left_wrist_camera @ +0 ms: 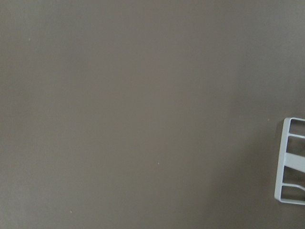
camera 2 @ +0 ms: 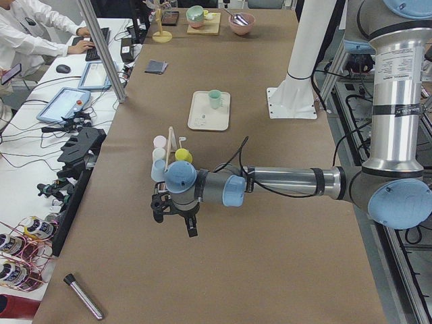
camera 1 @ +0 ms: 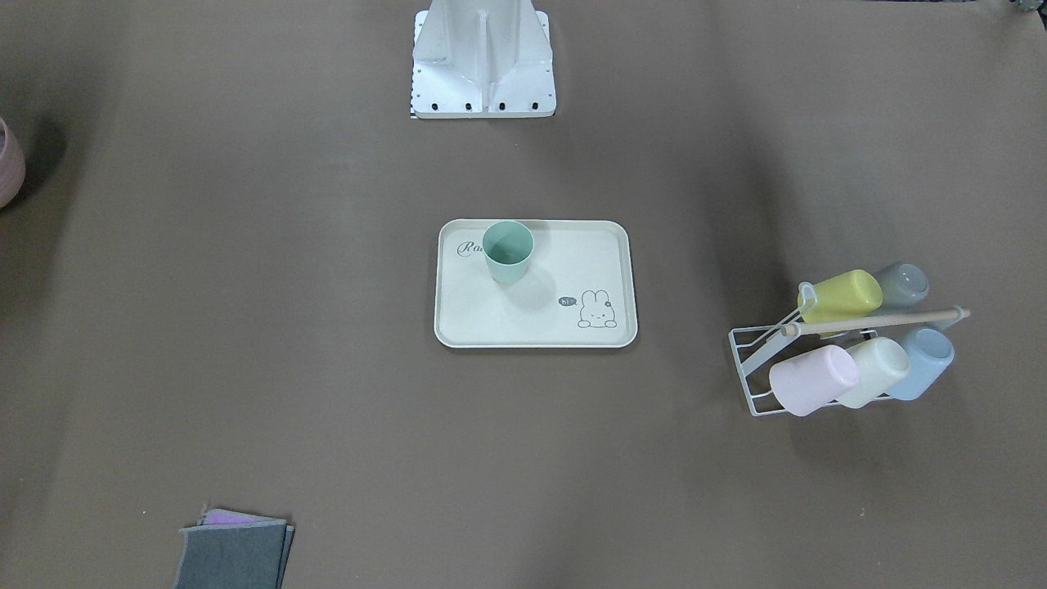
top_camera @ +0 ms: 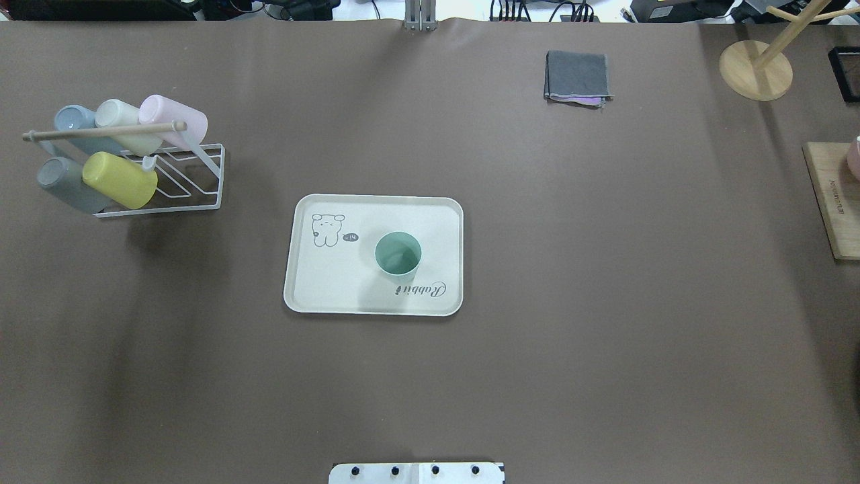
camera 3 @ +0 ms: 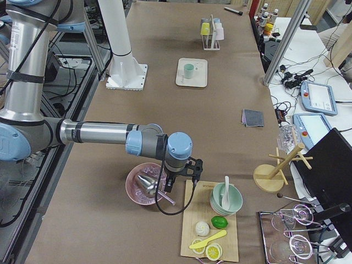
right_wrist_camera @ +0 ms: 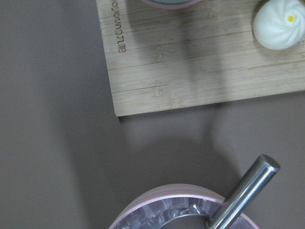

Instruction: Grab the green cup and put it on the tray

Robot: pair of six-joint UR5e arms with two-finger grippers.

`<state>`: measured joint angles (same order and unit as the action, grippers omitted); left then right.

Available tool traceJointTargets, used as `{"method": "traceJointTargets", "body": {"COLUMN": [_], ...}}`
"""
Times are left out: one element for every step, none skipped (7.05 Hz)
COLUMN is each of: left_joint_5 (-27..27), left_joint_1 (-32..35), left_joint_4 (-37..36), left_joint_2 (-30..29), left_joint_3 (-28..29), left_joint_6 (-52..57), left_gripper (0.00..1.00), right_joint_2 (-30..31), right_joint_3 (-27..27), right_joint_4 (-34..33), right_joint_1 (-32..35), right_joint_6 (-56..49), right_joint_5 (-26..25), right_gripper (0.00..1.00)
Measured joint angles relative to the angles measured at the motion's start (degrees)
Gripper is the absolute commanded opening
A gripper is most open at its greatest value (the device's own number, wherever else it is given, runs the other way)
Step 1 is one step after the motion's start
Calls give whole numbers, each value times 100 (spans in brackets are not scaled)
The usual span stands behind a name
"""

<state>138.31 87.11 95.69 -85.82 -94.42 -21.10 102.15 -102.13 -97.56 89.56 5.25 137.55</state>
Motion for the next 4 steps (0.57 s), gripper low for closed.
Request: {"method": "traceJointTargets", "body": {"left_joint_5": [4,8,9,4], "left_joint_1": [47,114,162,205], "left_joint_4": [-4,-18,-43,-58], "left_joint_2": [88,116,123,134], "left_joint_3": [-94,-128,-134,-123], "left_joint_6": [2,37,139,277], "left_gripper": [98,98,98,98], "right_joint_2": [-4,-10,-17,-23], "right_joint_3": [0,0,0,0], "right_joint_4": [2,5,7,8], "right_joint_1": [0,0,0,0], "right_joint_6": [0,-1,0,2], "right_joint_5": [-2,-6,-8,-9], "right_gripper": [100,100,100,100]}}
